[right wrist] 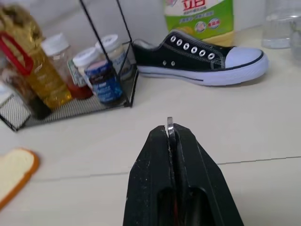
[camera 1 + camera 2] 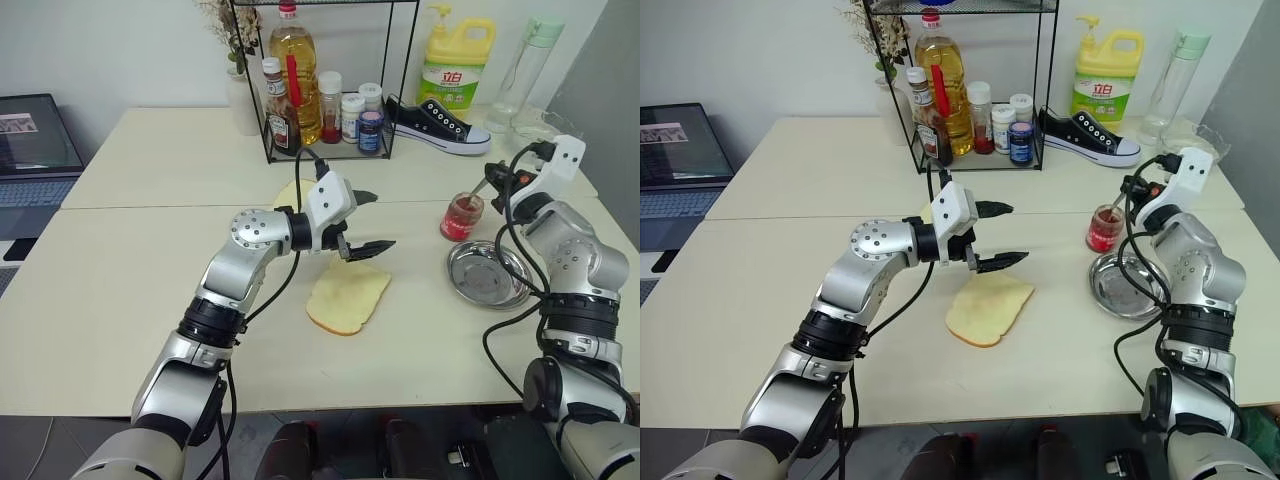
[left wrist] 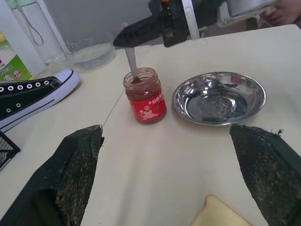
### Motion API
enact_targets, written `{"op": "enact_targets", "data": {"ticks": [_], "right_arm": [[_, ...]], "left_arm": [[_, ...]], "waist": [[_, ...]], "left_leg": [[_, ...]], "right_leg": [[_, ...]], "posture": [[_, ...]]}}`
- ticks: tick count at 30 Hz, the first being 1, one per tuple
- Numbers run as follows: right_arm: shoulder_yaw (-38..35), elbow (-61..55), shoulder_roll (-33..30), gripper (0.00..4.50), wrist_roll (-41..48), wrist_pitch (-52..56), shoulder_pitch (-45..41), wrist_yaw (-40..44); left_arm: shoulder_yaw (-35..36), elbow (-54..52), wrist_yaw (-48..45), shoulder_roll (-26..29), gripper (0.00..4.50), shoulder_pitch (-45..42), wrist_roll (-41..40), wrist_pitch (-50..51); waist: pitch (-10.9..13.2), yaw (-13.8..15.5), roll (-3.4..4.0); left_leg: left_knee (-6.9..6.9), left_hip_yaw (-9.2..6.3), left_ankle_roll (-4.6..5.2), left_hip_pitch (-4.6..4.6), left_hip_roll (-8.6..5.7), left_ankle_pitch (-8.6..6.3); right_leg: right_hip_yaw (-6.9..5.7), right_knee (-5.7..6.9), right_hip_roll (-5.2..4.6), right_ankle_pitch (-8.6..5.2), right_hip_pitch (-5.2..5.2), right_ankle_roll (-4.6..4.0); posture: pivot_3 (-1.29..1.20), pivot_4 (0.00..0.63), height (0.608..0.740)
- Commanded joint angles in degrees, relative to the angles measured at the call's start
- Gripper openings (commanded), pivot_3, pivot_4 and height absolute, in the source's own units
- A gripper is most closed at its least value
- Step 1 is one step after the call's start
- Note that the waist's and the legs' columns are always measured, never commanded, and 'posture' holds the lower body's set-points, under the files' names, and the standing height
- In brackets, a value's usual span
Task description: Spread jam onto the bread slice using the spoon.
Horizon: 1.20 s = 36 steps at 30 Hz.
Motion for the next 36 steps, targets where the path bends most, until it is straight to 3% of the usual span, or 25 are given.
{"op": "enact_targets", "data": {"ticks": [1, 11, 36], "right_arm": [[-8.30, -0.18, 1.49, 0.01, 7.28, 3.54, -2.76, -4.84], [-18.87, 0.49, 3.35, 0.01, 18.37, 7.24, -4.07, -14.23], [-20.72, -2.17, 1.86, 0.01, 25.66, 7.29, -3.44, -18.12]], "left_arm": [[1.72, -2.30, 0.28, 0.19, 4.50, -0.56, -0.85, -0.11], [1.52, -1.10, -0.22, -0.01, 4.50, -1.10, -0.64, -0.68], [1.64, -0.45, -1.62, 0.22, 4.50, -1.37, -0.78, -1.16]], "waist": [[0.00, -0.02, 0.00], [0.00, -0.02, 0.00], [0.00, -0.07, 0.00]], "left_leg": [[0.00, 0.00, 0.01, 0.00, 0.00, 0.00], [-0.02, 0.08, 0.03, 0.00, 0.01, -0.01], [-0.04, 0.26, 0.05, 0.00, 0.01, -0.03]], "right_leg": [[0.00, 0.00, 0.00, 0.00, 0.00, 0.00], [0.10, 0.02, -0.01, 0.00, -0.04, 0.00], [0.51, 0.04, 0.01, 0.00, -0.12, 0.00]], "posture": [[0.00, 0.150, 0.740], [0.00, 0.150, 0.740], [0.00, 0.150, 0.740]]}}
